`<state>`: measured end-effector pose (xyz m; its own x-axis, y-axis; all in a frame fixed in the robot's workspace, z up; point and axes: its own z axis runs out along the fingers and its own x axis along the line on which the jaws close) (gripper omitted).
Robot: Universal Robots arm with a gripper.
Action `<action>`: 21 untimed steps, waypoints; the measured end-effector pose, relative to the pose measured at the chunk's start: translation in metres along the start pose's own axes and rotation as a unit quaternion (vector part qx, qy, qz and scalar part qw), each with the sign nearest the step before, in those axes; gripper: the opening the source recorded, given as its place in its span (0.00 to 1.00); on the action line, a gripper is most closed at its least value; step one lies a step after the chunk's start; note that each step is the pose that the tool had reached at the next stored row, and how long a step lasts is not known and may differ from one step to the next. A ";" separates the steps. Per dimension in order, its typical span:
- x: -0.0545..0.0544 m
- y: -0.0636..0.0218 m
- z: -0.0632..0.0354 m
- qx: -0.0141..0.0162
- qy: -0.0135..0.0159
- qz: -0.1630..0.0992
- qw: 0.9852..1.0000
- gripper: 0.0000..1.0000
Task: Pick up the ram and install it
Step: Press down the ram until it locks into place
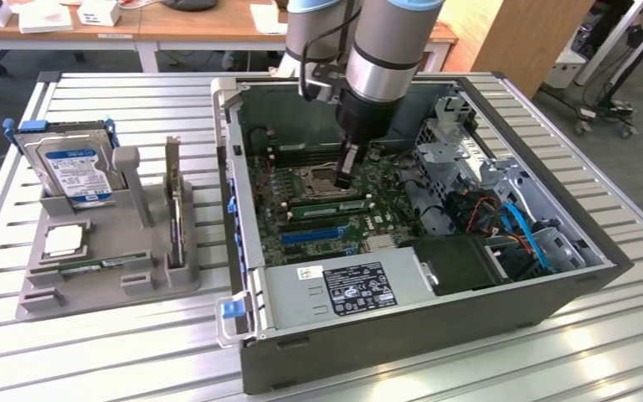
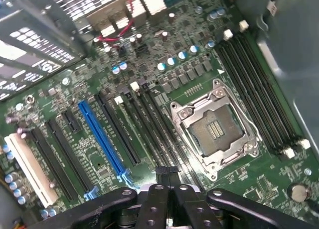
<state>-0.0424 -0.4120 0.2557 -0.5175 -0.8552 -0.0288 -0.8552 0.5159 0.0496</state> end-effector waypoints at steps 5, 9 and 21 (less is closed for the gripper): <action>0.000 0.0004 0.0003 0.001 -0.002 0.033 0.999 0.10; 0.000 0.0005 0.0007 0.002 -0.003 0.060 0.998 0.10; 0.001 0.0010 0.0018 0.004 -0.007 0.144 0.989 0.10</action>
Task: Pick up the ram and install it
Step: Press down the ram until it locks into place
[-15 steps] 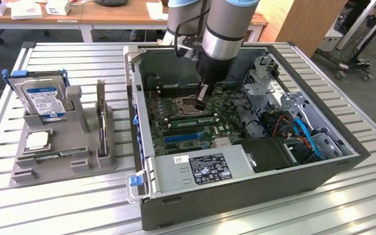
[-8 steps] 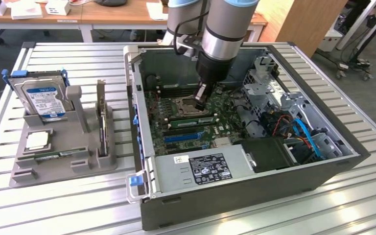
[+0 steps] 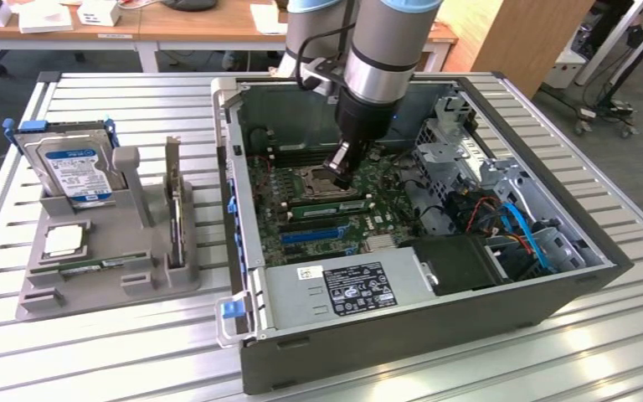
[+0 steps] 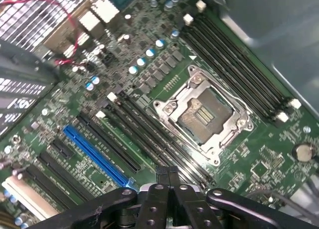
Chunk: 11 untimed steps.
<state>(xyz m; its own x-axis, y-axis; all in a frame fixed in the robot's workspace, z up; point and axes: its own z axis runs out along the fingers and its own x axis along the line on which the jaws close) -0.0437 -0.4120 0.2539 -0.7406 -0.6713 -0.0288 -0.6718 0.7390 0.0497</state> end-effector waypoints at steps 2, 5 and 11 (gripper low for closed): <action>0.000 0.0001 0.0002 0.000 -0.001 0.014 1.000 0.10; 0.000 0.0002 0.0005 0.001 -0.002 0.035 0.999 0.10; 0.001 0.0004 0.0010 0.002 -0.004 0.077 0.997 0.10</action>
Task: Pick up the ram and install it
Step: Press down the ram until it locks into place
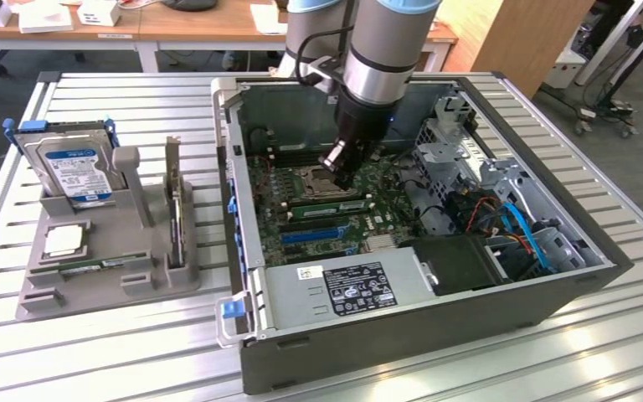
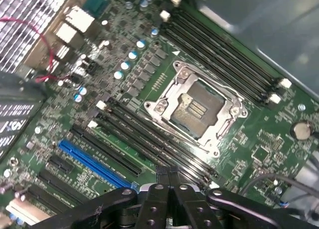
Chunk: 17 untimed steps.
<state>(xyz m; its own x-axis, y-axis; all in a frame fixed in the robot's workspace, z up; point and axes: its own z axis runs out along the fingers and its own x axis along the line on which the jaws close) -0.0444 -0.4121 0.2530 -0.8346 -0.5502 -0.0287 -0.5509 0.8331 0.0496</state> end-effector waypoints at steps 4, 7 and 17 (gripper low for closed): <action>0.000 0.0001 0.0004 0.001 -0.001 0.028 1.000 0.10; 0.000 0.0002 0.0007 0.001 -0.003 0.050 0.999 0.10; 0.001 0.0004 0.0016 0.004 -0.006 0.124 0.992 0.10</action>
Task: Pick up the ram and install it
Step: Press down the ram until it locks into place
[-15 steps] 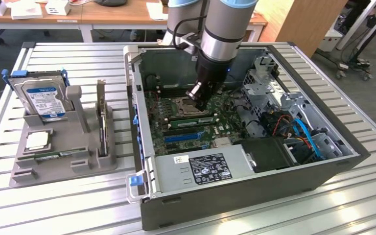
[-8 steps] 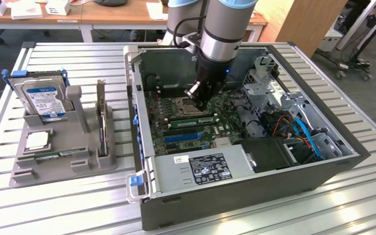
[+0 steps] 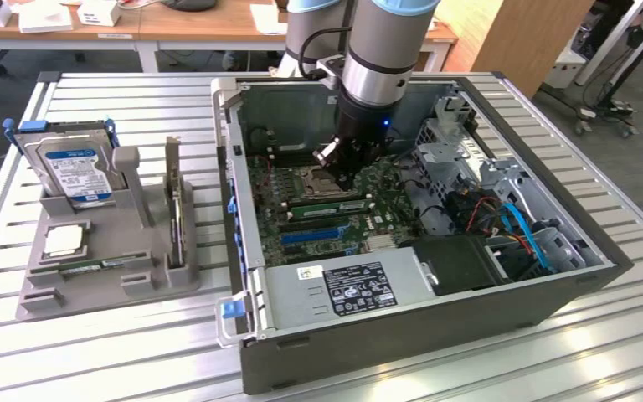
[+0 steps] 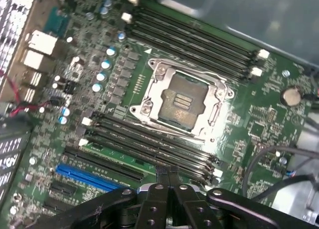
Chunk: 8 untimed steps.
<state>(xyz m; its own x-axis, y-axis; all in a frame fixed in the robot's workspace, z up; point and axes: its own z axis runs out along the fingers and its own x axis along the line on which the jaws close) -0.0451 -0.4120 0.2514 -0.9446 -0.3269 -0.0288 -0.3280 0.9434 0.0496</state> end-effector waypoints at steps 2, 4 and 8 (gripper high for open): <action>0.000 0.0000 0.0002 0.000 -0.001 0.014 1.000 0.10; 0.000 0.0000 0.0003 0.001 -0.001 0.029 1.000 0.10; 0.000 0.0001 0.0007 0.002 -0.003 0.059 0.998 0.10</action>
<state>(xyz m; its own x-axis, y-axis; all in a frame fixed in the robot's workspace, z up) -0.0454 -0.4120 0.2507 -0.9767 -0.2125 -0.0288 -0.2137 0.9756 0.0496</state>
